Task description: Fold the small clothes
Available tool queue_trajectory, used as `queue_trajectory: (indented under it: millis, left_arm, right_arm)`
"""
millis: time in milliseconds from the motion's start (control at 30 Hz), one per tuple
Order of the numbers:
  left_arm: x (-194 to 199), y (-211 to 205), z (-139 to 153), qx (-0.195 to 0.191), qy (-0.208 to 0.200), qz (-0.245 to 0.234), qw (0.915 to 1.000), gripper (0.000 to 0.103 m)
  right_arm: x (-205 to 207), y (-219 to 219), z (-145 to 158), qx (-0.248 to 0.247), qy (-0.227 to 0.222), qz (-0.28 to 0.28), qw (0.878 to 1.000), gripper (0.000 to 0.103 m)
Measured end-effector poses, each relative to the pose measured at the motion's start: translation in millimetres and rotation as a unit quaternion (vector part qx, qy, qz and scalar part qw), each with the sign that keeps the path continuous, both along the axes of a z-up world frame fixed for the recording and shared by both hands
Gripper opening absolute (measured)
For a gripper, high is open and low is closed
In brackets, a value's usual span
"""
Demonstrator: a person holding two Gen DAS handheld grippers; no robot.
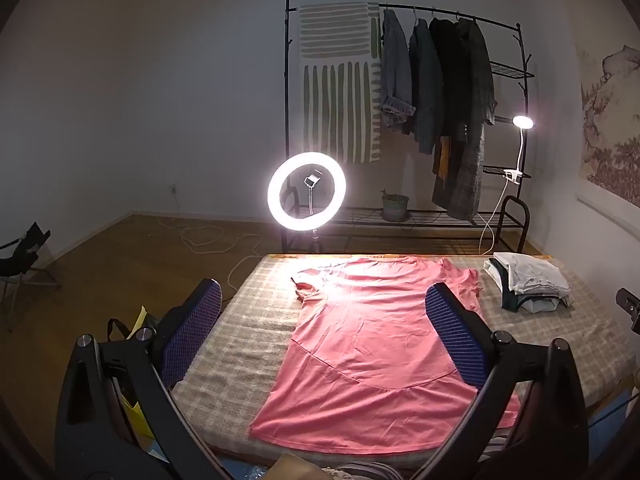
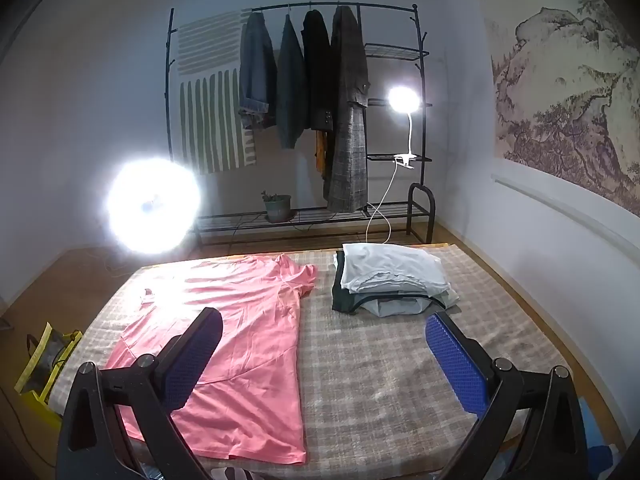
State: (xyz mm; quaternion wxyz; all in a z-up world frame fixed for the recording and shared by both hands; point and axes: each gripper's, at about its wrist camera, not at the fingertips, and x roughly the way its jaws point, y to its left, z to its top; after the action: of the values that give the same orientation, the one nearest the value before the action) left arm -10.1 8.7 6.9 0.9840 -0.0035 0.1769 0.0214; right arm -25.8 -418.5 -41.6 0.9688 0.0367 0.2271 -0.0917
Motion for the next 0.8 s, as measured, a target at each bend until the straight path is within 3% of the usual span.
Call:
queue_trajectory:
  millis: [800]
  left_arm:
    - [4.5,-1.2,-5.0,0.002,0.003,0.001,1.0000,0.103]
  right_arm:
    - [0.3,0.2,3.2,-0.002,0.004,0.003,1.000,0.103]
